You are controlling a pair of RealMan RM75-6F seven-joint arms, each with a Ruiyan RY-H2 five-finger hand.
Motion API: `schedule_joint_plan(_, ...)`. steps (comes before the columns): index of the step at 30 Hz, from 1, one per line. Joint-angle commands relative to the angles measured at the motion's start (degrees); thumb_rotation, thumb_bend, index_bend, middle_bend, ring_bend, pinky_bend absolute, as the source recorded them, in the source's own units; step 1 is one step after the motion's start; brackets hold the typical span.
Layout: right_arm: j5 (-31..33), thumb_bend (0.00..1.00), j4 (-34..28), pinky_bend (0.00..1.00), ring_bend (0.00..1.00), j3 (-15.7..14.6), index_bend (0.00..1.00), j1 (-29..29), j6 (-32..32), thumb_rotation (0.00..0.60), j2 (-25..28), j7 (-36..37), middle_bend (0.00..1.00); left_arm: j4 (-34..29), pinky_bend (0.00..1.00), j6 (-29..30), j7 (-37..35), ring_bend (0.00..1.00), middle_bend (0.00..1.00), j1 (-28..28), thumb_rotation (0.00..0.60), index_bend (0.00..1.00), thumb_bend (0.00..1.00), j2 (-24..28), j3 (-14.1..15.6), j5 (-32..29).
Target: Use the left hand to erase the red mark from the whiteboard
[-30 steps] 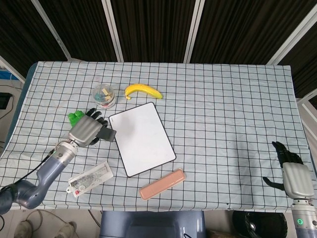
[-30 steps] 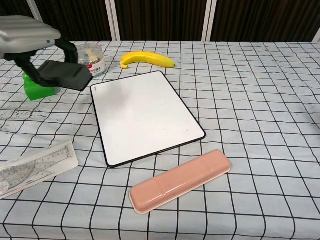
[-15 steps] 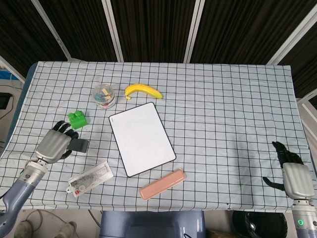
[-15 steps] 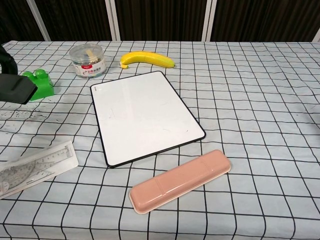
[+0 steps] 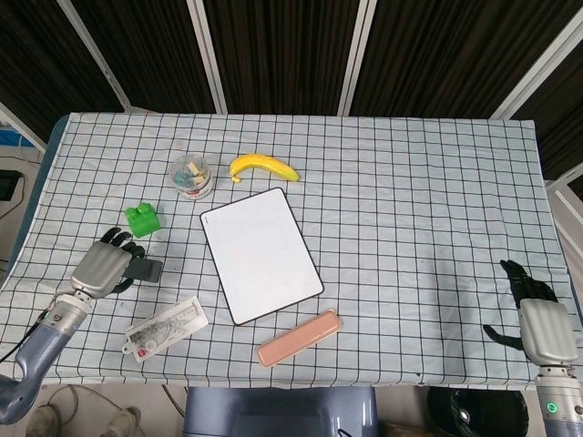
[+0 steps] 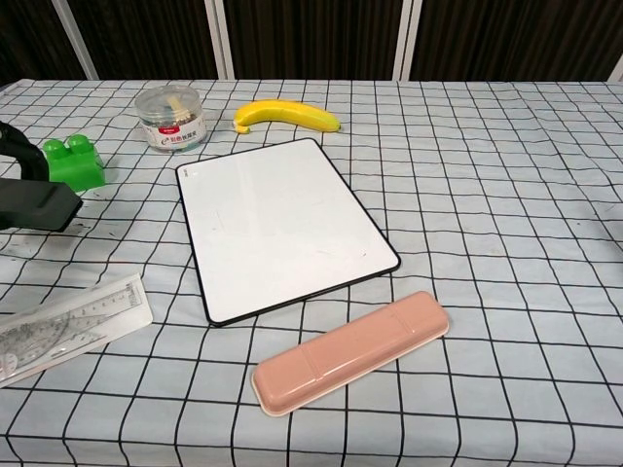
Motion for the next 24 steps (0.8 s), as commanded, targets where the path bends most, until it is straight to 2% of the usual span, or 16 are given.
schedule_joint_plan(1,0.01,0.04,0.02,0.21,0.21,0.01,0.06,0.03,-0.05,0.600,0.01,-0.01,0.12,0.79,0.16,-2.00,1.34,0.18,0.43,-0.80,0.600,0.40,0.24,-1.38,-0.73,-1.06)
schedule_joint_plan(8,0.10,0.04,0.03,0.21,0.21,0.08,0.06,0.01,-0.03,0.600,0.08,0.15,0.12,1.49,0.15,-5.21,4.37,0.16,0.39,-1.57,0.600,0.36,0.21,-2.95,-1.50,-3.37)
schedule_joint_plan(12,0.13,0.04,-0.01,0.21,0.21,0.06,0.06,0.03,-0.13,0.600,0.15,0.24,0.12,0.09,0.09,-6.62,8.24,0.07,0.25,-1.88,0.600,0.16,0.16,-1.80,-1.27,-4.48)
schedule_joint_plan(16,0.06,0.04,-0.01,0.21,0.21,0.08,0.06,0.03,-0.06,0.600,0.12,0.22,0.12,-2.99,0.06,-6.37,9.43,0.01,0.17,-1.52,0.600,0.06,0.16,-0.09,-1.42,-5.19)
schedule_joint_plan(20,0.09,0.04,-0.01,0.21,0.21,0.10,0.06,0.02,-0.01,0.600,0.08,0.16,0.12,-7.92,0.05,-2.13,9.16,0.00,0.14,-0.11,0.600,0.03,0.16,2.92,-2.00,-3.63)
schedule_joint_plan(24,0.18,0.04,-0.01,0.21,0.21,0.13,0.06,0.04,-0.07,0.600,0.07,0.15,0.12,-14.23,0.05,6.12,8.75,0.00,0.14,3.11,0.600,0.03,0.16,6.89,-2.94,-1.20)
